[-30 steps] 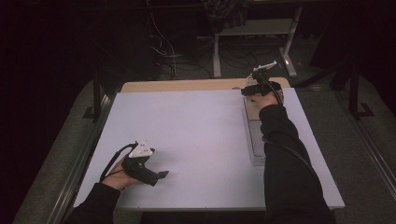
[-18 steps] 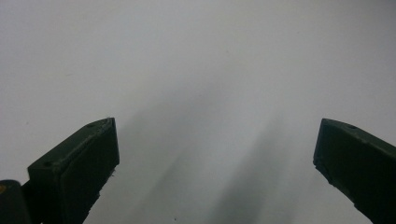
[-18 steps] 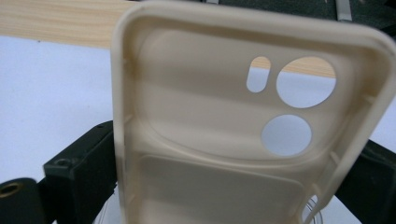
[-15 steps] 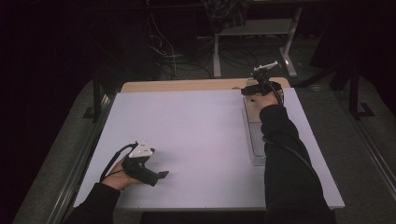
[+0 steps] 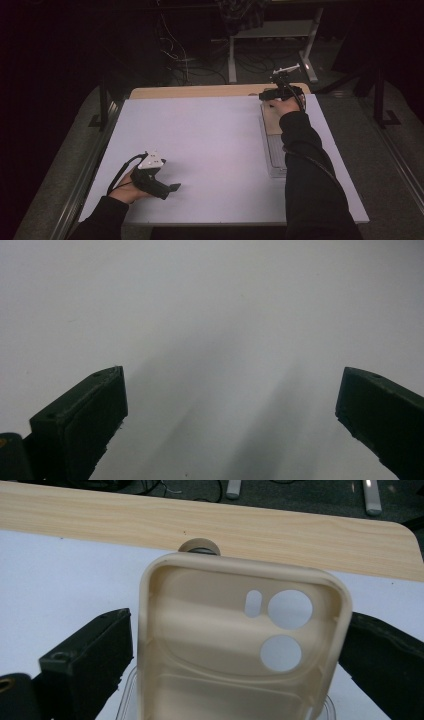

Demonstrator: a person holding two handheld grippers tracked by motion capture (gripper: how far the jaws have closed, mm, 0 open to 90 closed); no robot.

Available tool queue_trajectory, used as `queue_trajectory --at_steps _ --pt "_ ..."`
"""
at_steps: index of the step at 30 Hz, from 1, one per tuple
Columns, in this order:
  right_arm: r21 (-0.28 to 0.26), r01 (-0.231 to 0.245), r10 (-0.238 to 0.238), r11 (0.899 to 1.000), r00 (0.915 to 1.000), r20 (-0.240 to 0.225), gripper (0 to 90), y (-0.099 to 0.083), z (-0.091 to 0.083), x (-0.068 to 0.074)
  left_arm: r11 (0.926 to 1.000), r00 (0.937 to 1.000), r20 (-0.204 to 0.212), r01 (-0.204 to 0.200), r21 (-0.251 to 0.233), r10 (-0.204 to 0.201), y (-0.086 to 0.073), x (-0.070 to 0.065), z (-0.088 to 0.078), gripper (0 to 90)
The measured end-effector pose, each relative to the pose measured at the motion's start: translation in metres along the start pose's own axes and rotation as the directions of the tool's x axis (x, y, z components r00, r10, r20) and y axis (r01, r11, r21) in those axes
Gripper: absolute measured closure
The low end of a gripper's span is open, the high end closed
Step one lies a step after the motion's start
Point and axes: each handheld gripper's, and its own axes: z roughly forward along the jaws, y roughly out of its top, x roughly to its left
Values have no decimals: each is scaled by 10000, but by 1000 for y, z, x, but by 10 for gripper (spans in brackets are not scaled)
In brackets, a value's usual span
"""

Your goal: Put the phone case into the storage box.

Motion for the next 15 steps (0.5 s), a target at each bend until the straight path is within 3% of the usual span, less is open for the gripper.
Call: queue_trajectory --at_steps 15 --pt "-421 276 -299 9987 9980 -556 12 3 -23 0 9998 10000 -2 -87 159 87 0 0 0 0"
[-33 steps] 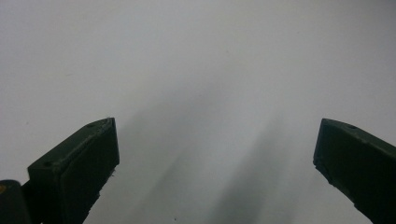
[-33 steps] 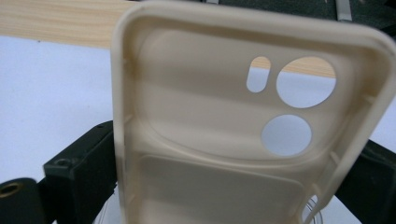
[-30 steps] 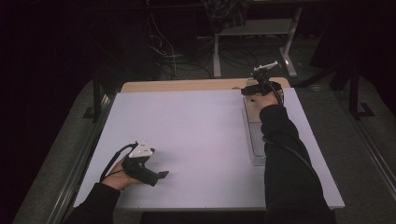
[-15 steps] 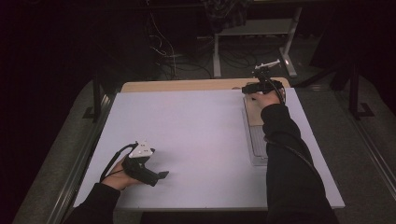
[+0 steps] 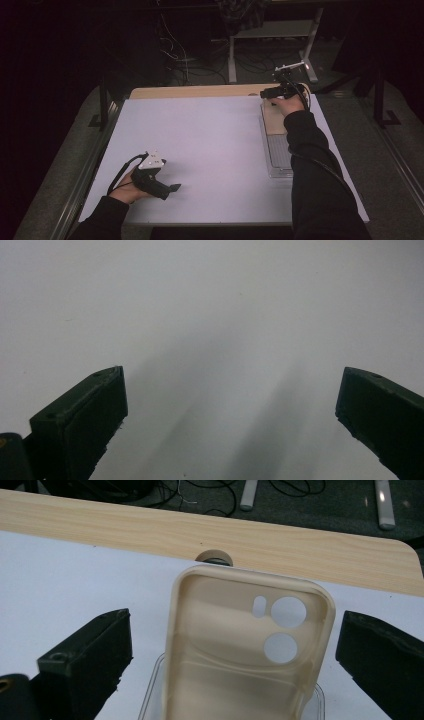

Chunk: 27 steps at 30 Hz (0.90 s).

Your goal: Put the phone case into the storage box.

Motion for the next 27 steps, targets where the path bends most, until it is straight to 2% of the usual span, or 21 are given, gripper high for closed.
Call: queue_trajectory --at_steps 4,12,18,19,22,27 --pt "-52 50 -52 10000 9996 -295 11 -1 -7 3 10000 10000 4 20 2 -20 0 0 0 0" --pt "-282 638 -665 9976 9922 -1055 7 -6 -22 11 10000 10000 31 19 13 -19 0 -1 1 0" --pt "-540 1179 -1257 9916 9761 -1773 0 -15 -35 16 10000 10000 32 75 -66 -75 0 0 1 0" --pt "-573 1264 -1352 9903 9723 -1904 0 -17 -37 17 10000 10000 16 -23 30 23 0 2 1 0" --pt "-597 1468 -1562 9874 9644 -2132 0 -25 -42 20 9998 9999 29 160 -79 -160 0 1 1 0" --pt "-825 1824 -1980 9798 9439 -2644 0 -39 -51 25 9999 9999 26 154 -62 -154 0 1 1 0"
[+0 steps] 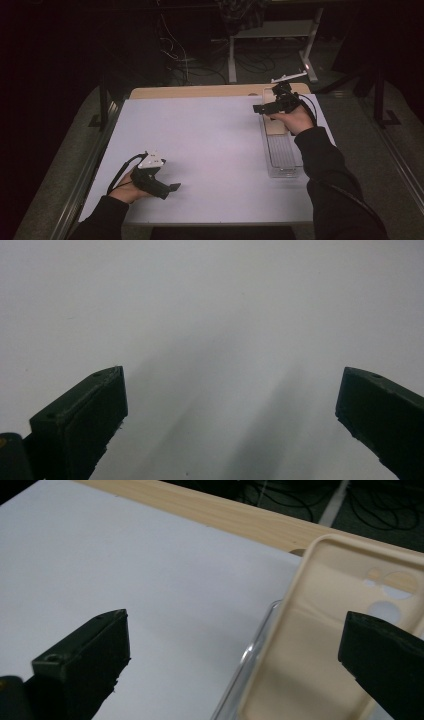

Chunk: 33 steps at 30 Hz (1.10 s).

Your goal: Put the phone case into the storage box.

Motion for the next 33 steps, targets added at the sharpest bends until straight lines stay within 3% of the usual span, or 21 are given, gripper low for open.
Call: queue_trajectory --at_steps 8,17,33 --pt "-125 434 -443 9990 9959 -788 0 -20 -16 14 10000 10000 41 -27 32 27 1 0 -1 0" --pt "-669 868 -963 9940 9831 -1555 0 -45 -36 26 9999 9997 220 -135 -74 136 7 2 -5 0" --pt "-1039 1591 -1790 9818 9577 -2251 0 -85 -63 39 9989 9986 495 -171 -437 193 24 4 -15 0"
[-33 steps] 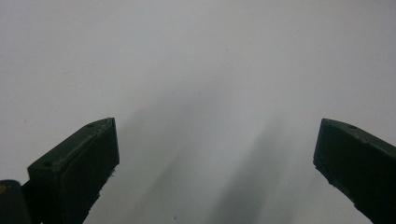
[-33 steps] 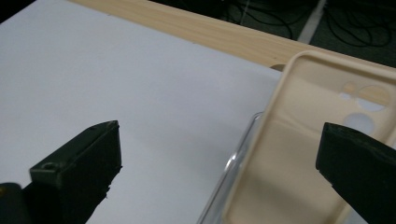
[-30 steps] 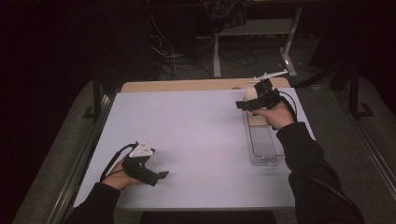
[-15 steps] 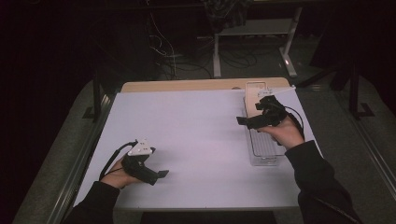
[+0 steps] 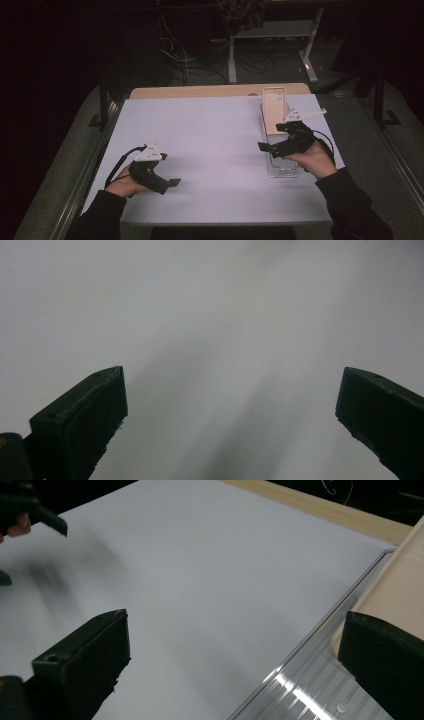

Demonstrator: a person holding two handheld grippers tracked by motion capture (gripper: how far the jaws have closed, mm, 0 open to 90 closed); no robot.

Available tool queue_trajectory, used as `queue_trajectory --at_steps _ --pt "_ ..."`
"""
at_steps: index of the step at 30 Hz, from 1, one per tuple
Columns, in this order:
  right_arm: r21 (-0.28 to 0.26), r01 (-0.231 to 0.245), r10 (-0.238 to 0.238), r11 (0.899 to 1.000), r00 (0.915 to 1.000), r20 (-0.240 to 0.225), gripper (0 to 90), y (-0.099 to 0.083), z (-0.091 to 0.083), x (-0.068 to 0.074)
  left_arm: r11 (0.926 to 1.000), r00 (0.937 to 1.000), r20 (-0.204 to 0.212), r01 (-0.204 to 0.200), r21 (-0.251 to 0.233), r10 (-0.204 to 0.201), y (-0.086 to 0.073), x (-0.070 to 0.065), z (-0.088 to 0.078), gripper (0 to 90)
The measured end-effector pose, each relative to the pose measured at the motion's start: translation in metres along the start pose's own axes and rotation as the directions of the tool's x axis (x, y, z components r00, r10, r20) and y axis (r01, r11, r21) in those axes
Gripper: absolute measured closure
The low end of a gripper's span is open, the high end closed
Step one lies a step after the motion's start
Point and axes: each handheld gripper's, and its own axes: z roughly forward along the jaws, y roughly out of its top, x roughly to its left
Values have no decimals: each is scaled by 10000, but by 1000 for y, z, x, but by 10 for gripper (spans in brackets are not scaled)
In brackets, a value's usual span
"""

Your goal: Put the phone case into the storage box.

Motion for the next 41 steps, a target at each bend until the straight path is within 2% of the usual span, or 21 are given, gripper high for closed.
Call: queue_trajectory --at_steps 8,10,24,28,41 --pt "194 6 -3 9998 9999 -150 0 -18 -5 7 9998 9999 102 -13 -213 16 5 3 -4 0" --pt "175 37 -34 9998 9999 -152 0 -22 -6 8 9996 9999 133 101 -254 -98 6 3 -5 0" --pt "496 133 -109 9987 9988 -484 0 -49 -11 15 9991 9995 279 -133 -402 144 9 4 -10 0" --pt "619 125 -94 9980 9987 -502 0 -56 -11 15 9986 9995 293 -52 -529 67 10 4 -11 0" --pt "771 -57 95 9970 9988 -484 0 -62 -11 11 9988 9992 361 -150 -470 167 10 3 -10 0"
